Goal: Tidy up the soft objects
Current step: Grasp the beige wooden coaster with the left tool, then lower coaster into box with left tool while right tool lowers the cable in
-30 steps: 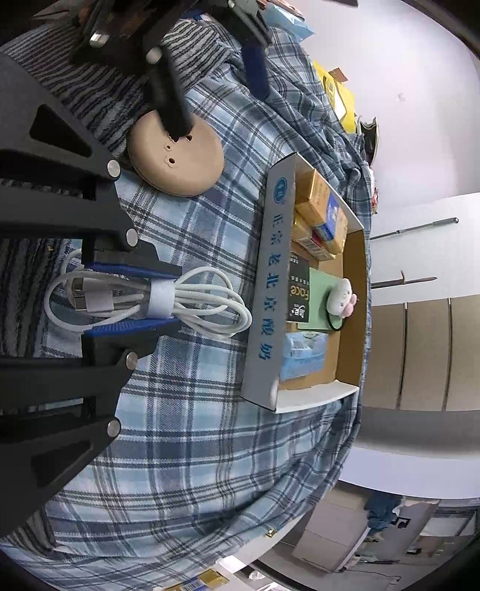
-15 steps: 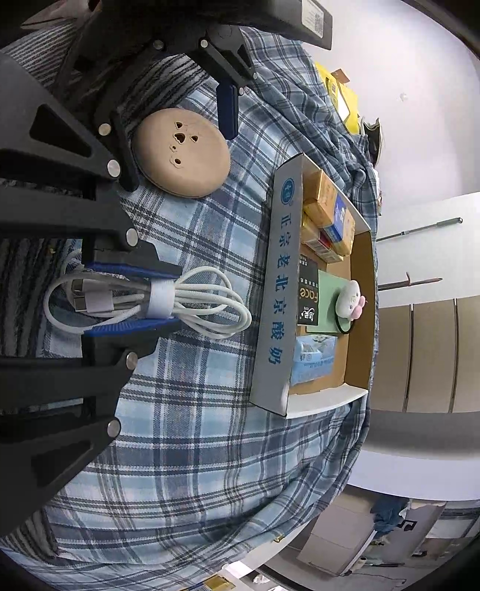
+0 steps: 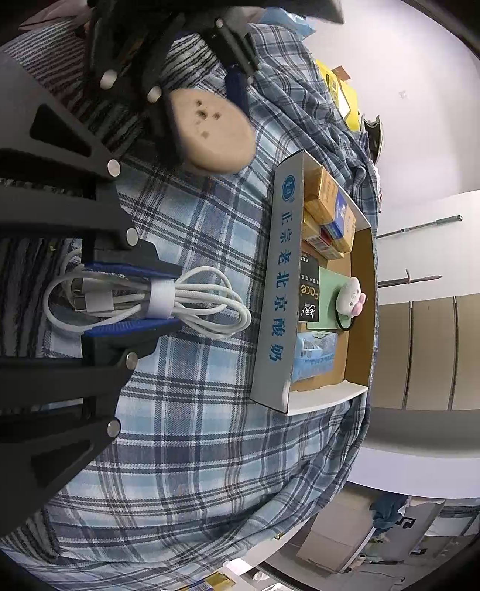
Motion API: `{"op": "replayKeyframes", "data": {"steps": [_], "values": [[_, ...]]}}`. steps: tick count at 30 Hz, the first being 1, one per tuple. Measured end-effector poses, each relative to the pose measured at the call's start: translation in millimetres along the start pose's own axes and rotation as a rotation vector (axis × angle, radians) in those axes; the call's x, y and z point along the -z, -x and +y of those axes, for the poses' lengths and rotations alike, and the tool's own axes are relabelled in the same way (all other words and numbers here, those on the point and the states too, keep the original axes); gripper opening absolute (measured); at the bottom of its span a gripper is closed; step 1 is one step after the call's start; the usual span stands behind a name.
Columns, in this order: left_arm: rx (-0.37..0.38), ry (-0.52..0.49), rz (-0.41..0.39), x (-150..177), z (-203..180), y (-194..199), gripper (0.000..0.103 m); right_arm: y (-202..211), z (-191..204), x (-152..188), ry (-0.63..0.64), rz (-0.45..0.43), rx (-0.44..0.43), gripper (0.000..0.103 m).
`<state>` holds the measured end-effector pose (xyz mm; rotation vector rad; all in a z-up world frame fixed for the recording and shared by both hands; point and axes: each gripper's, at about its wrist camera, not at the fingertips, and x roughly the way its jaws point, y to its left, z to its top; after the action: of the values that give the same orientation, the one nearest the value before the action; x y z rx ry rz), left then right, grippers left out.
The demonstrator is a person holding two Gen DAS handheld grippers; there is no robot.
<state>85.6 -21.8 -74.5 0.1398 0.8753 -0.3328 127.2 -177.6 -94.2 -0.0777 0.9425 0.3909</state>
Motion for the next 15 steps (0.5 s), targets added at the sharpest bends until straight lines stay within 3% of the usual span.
{"op": "replayKeyframes", "data": {"steps": [7, 15], "values": [[-0.005, 0.0, -0.093, 0, 2, 23, 0.081, 7, -2, 1, -0.002, -0.029, -0.007, 0.02], [-0.059, -0.012, -0.275, -7, -10, 79, 0.081, 38, 0, -2, 0.009, -0.176, 0.004, 0.02]]}}
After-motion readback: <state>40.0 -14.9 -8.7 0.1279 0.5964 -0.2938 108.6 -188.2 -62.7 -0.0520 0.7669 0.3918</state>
